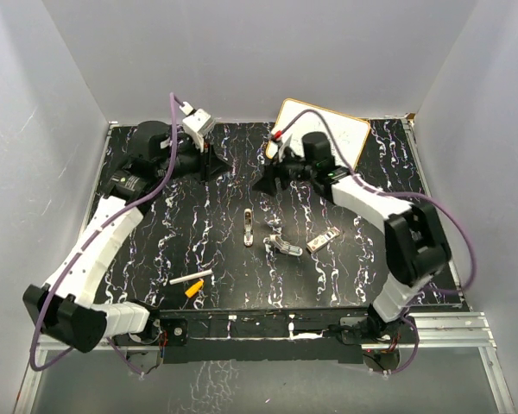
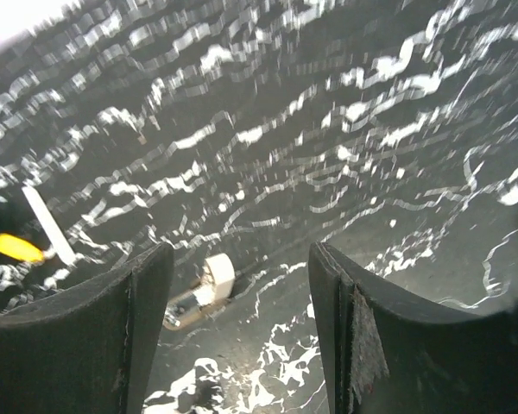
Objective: Load the staples into the stapler
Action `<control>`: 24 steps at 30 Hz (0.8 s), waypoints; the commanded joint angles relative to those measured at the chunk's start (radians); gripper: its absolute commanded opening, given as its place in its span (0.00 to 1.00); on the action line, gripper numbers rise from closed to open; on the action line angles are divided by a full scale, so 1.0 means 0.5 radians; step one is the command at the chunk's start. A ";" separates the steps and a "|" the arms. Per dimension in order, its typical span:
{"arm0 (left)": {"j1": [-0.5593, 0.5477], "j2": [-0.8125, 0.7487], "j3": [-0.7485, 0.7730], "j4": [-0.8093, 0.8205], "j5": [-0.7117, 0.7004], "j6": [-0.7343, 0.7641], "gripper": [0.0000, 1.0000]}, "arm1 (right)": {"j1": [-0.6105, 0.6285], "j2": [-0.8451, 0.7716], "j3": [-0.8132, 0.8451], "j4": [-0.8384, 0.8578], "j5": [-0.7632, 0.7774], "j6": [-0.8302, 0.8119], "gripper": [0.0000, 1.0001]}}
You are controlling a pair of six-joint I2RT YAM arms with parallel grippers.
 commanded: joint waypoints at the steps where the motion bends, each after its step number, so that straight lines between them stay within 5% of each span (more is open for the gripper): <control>1: 0.021 -0.140 -0.102 -0.176 -0.155 0.286 0.00 | 0.039 0.234 0.145 -0.048 0.101 -0.306 0.67; 15: 0.025 -0.174 -0.273 -0.153 -0.176 0.358 0.00 | 0.233 0.568 0.348 -0.290 -0.077 -0.366 0.75; 24: 0.034 -0.179 -0.277 -0.153 -0.179 0.365 0.00 | 0.349 0.712 0.545 -0.409 0.361 -0.257 0.65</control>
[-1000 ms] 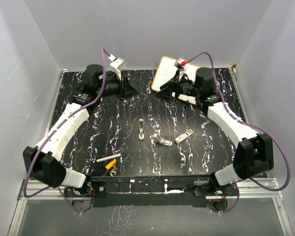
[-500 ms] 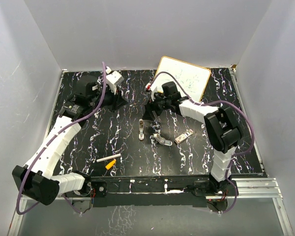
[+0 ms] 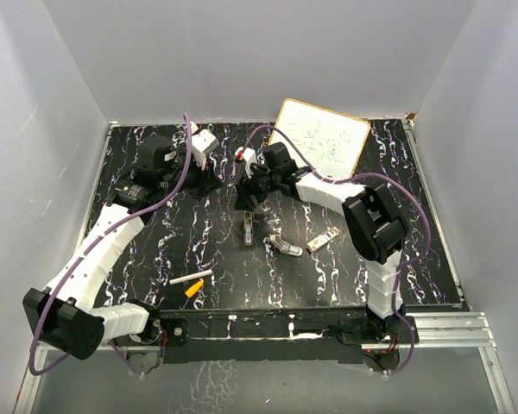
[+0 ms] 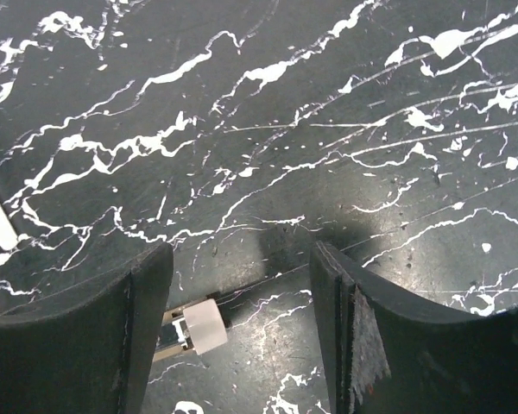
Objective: Load the staples into the stapler
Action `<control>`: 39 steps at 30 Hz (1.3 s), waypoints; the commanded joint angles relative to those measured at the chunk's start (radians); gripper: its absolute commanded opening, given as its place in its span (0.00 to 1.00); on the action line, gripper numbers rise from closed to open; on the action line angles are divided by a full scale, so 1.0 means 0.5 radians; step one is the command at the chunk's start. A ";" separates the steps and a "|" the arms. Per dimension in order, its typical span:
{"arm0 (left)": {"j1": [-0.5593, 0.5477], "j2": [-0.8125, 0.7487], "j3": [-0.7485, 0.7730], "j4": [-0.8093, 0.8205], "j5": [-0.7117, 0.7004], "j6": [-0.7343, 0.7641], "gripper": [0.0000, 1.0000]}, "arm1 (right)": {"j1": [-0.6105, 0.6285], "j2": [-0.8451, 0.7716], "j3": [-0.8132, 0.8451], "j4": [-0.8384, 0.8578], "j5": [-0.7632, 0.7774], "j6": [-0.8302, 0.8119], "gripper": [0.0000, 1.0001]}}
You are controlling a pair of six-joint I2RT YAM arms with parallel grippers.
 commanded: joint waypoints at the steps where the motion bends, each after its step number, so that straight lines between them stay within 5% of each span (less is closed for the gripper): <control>1: 0.018 -0.042 -0.009 0.013 0.001 0.026 0.00 | 0.042 0.014 0.122 -0.056 0.271 0.065 0.63; 15: 0.018 -0.017 -0.013 0.029 0.004 0.028 0.00 | 0.086 -0.072 0.160 -0.372 0.575 0.016 0.50; 39: -0.105 0.175 -0.117 0.140 0.041 0.078 0.00 | 0.084 -0.145 0.137 -0.558 0.642 -0.060 0.54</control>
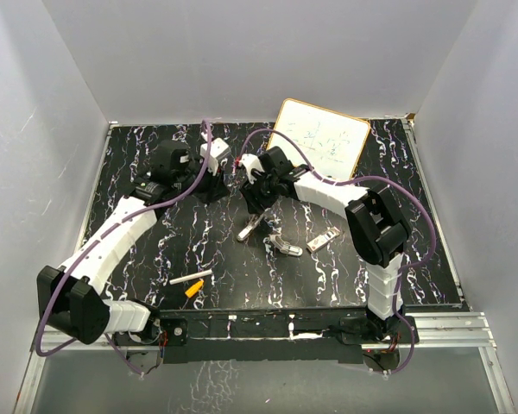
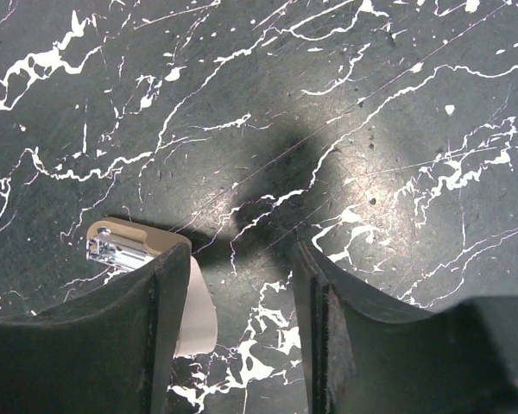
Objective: Load the staples into the stapler
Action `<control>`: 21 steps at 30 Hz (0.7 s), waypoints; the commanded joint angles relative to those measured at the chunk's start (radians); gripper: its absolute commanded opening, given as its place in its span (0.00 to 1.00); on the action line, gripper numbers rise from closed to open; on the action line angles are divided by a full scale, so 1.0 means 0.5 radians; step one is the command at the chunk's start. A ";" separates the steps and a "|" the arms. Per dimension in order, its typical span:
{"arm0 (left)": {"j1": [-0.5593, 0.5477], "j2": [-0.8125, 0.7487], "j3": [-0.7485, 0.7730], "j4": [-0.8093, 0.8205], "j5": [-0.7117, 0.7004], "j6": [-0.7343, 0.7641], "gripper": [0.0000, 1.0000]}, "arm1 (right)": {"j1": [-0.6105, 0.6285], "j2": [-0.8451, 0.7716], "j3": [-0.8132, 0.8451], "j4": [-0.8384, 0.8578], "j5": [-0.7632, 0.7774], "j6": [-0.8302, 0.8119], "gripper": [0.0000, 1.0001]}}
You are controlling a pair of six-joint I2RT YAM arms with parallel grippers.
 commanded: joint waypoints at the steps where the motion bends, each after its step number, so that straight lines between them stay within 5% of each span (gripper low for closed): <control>1: -0.065 -0.007 -0.023 0.062 0.043 0.043 0.00 | 0.006 -0.089 0.082 -0.006 0.021 -0.031 0.55; 12: -0.209 0.097 -0.137 0.138 0.059 0.201 0.00 | -0.141 -0.084 0.335 -0.068 -0.071 -0.001 0.64; 21: -0.393 0.318 -0.213 0.311 -0.162 0.204 0.00 | -0.466 -0.486 0.023 -0.068 -0.204 -0.067 0.64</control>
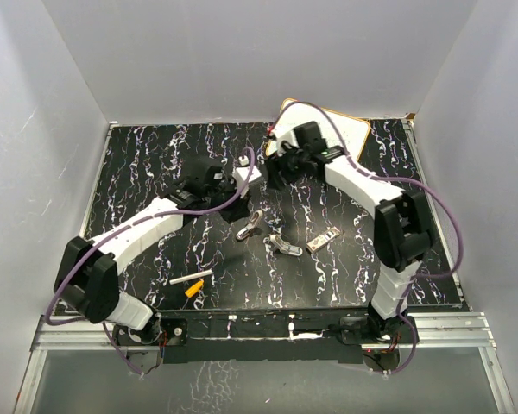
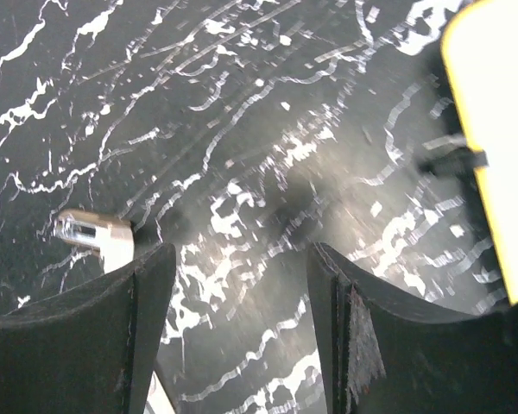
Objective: Load the staples into the stapler
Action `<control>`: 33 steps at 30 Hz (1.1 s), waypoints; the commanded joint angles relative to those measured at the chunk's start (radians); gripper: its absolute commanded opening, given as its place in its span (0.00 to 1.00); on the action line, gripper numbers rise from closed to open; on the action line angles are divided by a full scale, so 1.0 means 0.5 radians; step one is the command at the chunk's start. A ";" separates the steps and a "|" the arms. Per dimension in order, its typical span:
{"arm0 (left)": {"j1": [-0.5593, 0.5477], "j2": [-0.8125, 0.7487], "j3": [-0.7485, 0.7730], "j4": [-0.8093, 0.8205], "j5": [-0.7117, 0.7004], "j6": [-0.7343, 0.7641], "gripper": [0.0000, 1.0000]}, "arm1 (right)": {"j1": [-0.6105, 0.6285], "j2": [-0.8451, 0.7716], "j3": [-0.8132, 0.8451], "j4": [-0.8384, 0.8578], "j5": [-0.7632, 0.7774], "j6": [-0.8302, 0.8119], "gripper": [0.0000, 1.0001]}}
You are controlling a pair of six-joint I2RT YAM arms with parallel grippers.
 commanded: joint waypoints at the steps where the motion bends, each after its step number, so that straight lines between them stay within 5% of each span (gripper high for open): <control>1: -0.086 0.074 -0.050 0.135 -0.137 0.006 0.00 | -0.174 -0.355 -0.142 0.040 -0.104 -0.067 0.64; 15: -0.219 0.249 -0.092 0.173 -0.476 -0.046 0.00 | -0.580 -0.891 -0.733 0.184 -0.456 -0.272 0.64; 33: -0.220 0.346 -0.102 0.166 -0.546 -0.131 0.00 | -0.762 -0.950 -0.874 0.244 -0.648 -0.257 0.65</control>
